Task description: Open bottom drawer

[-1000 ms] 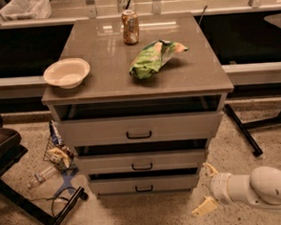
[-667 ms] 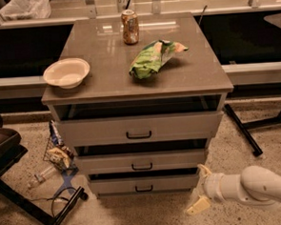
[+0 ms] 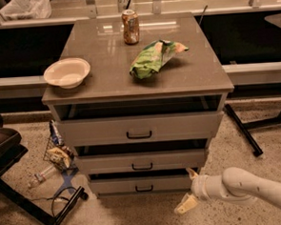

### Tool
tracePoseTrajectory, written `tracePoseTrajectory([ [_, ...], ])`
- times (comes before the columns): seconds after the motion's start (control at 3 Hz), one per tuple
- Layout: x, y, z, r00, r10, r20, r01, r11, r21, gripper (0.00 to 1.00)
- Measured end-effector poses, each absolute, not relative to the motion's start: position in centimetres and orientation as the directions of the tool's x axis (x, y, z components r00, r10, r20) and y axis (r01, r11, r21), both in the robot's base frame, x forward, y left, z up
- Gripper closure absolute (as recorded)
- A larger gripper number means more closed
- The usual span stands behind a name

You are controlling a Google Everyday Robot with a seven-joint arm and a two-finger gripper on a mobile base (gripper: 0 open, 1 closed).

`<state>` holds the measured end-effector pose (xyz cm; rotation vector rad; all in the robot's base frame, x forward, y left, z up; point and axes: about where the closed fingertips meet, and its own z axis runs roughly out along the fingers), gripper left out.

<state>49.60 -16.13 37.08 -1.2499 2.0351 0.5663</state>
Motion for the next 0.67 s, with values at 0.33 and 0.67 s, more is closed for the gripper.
tracePoseTrajectory([
  [0.33, 50.88, -14.88, 32.28, -0.308, -0.615, -0.726, -0.905, 0.425, 0.023, 0.00],
  [0.67, 50.88, -14.88, 32.28, -0.308, -0.615, -0.726, -0.905, 0.425, 0.023, 0.00],
])
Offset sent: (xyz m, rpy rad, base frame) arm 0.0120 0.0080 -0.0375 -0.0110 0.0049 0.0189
